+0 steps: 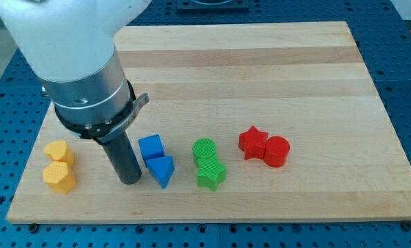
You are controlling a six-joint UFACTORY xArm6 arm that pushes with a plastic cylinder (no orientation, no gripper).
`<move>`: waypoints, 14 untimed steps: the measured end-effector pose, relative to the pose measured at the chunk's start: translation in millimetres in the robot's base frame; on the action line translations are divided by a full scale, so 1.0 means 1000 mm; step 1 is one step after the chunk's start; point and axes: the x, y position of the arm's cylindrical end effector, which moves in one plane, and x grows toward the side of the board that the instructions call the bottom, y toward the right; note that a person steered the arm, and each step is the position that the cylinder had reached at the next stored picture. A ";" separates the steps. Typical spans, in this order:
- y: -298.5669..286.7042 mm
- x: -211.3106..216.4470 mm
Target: Move your arm to the bottom center
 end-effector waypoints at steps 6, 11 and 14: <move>0.122 -0.171; 0.296 -0.130; 0.238 0.059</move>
